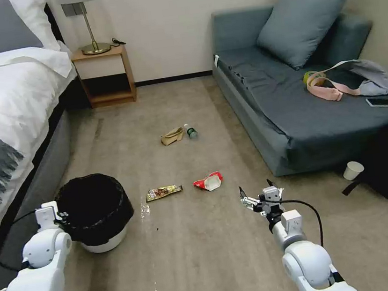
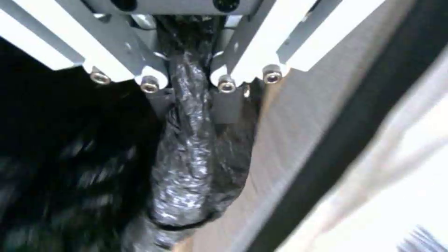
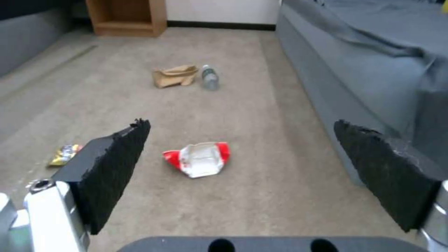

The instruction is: Pick up the trash bin, then pick up the garbage on the floor and place it into the trash bin.

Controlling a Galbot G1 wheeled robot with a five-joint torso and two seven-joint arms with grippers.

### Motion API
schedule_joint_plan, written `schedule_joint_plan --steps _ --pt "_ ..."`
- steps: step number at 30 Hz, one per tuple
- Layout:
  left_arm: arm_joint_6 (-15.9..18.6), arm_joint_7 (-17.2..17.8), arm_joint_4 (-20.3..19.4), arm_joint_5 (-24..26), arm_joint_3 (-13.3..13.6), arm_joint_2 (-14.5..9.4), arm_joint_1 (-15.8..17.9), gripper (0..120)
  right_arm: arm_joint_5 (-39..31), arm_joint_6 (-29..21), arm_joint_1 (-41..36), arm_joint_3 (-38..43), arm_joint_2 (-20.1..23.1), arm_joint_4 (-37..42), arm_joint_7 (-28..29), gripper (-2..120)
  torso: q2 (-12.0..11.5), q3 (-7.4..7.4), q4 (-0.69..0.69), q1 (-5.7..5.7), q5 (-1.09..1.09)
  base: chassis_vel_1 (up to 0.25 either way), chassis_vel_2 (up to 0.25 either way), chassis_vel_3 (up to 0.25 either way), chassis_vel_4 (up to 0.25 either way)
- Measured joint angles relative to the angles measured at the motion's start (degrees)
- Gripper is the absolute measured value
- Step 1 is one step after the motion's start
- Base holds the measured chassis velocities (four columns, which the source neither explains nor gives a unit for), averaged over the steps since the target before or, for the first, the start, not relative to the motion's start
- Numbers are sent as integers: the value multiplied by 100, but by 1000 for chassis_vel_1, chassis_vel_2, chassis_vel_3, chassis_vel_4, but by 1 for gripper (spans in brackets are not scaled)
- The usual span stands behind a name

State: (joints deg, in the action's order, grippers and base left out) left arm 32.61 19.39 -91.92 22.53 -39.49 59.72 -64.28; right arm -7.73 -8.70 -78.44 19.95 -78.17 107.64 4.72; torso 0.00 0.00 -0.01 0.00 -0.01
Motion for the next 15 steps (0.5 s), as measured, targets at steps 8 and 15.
schedule_joint_plan --steps 8,15 --pt "-238 -88 -1009 -667 -574 63 -736 4 -203 91 4 -137 -54 10 55 100 0 0 1 0 1 0 0 0 0" --pt "-436 -142 -1671 -896 -975 250 -1459 4 -348 209 3 -199 -71 -119 -14 100 0 -1 2 0 1 0 0 0 0"
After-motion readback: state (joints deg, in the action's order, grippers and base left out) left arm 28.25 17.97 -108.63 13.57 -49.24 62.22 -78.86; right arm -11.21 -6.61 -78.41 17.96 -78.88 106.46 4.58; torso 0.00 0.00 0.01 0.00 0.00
